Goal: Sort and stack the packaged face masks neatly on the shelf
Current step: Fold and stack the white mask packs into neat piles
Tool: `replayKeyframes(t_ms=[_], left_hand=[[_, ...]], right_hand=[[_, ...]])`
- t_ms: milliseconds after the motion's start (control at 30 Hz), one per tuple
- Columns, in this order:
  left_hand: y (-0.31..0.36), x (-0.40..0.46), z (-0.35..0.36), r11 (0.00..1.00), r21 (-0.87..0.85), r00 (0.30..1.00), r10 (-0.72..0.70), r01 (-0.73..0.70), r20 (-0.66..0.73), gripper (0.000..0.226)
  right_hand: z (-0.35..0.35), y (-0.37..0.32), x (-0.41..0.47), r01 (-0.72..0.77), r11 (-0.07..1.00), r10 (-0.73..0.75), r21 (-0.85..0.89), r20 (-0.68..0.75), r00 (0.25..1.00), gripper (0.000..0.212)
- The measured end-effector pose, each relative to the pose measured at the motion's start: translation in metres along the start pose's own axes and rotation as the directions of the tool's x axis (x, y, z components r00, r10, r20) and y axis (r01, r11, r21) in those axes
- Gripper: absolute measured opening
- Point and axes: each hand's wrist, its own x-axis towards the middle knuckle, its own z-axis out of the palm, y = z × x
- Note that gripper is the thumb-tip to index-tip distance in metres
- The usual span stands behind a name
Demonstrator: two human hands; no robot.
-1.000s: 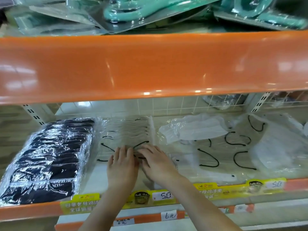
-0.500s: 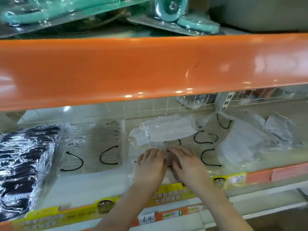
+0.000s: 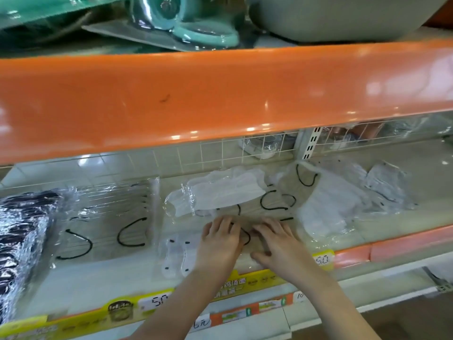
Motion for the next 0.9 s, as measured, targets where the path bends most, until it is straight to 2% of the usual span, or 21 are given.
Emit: replayKeyframes(t_ms=[133, 267, 367, 533, 633, 733, 900], left_hand=[[0.002, 0.005, -0.004, 1.0, 0.019, 0.997, 0.0, -0.002, 0.076, 0.041], [0.004, 0.008, -0.011, 0.999, 0.045, 0.987, 0.018, -0.025, 0.158, 0.057], [0.004, 0.011, -0.014, 0.996, 0.085, 0.983, 0.024, -0.04, 0.183, 0.054], [0.012, 0.013, -0.015, 0.986, 0.163, 0.974, -0.008, -0.03, 0.229, 0.048], [0.016, 0.014, -0.013, 0.98, 0.185, 0.986, 0.046, -0.076, 0.162, 0.044], [0.01, 0.02, -0.011, 0.966, 0.25, 0.997, 0.057, -0.067, 0.047, 0.054], [0.003, 0.026, -0.025, 0.962, 0.247, 0.98, 0.154, -0.12, -0.126, 0.057]], right_hand=[[-0.005, 0.0, 0.003, 0.024, 0.999, -0.023, -0.023, 0.031, 0.999, 0.067], [-0.001, 0.0, 0.004, 0.037, 0.998, -0.041, -0.06, -0.054, 0.998, 0.058], [0.006, 0.005, 0.007, 0.054, 0.998, -0.058, -0.027, -0.19, 0.98, 0.044], [0.011, 0.019, 0.015, 0.086, 0.996, -0.074, 0.019, -0.341, 0.937, 0.04], [0.011, 0.021, 0.017, 0.096, 0.995, -0.074, 0.036, -0.404, 0.912, 0.033], [0.005, 0.016, 0.016, 0.1, 0.995, -0.077, 0.025, -0.466, 0.881, 0.027], [0.001, 0.003, 0.013, 0.077, 0.997, -0.078, -0.024, -0.528, 0.846, 0.041]])
